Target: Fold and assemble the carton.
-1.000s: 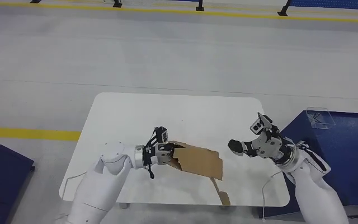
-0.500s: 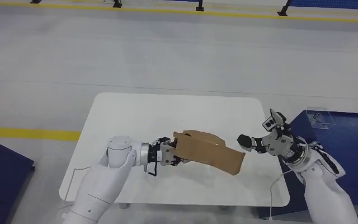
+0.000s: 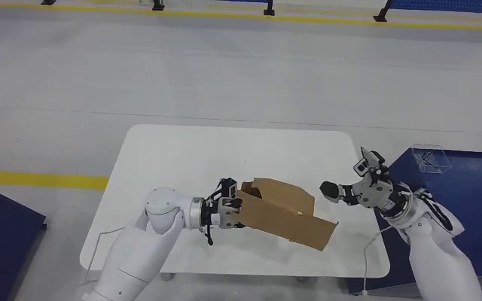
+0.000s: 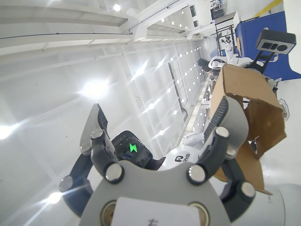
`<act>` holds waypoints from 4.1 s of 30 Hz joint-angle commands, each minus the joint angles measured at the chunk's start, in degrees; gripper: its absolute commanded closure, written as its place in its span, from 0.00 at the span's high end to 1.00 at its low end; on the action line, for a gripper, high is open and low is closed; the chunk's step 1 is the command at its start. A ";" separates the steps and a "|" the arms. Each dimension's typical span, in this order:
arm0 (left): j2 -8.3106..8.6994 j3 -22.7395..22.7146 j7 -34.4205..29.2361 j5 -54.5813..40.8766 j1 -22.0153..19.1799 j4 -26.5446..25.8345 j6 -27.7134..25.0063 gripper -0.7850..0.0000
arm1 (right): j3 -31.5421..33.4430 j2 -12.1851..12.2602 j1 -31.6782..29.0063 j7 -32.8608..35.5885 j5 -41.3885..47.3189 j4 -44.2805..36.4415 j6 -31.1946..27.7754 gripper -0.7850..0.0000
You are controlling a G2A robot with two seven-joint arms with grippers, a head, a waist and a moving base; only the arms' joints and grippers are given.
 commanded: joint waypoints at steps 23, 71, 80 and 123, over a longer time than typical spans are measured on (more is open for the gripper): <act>0.89 1.45 1.01 -1.89 0.49 -1.18 -1.27 0.00 | -9.39 -0.06 -0.39 3.09 -7.72 -4.27 -2.89 1.00; 0.85 4.53 18.57 -11.28 -3.19 1.45 16.64 0.00 | 1.70 1.08 -4.80 -0.80 -4.95 -3.99 -3.97 1.00; 1.09 5.25 17.34 -10.87 -3.04 0.87 15.03 0.00 | -4.91 0.58 -1.49 -1.80 -6.49 -1.43 -4.09 1.00; 2.12 5.67 14.42 -7.50 -0.44 -4.30 -0.93 0.00 | -14.34 -0.76 5.02 -1.02 0.40 2.55 0.73 1.00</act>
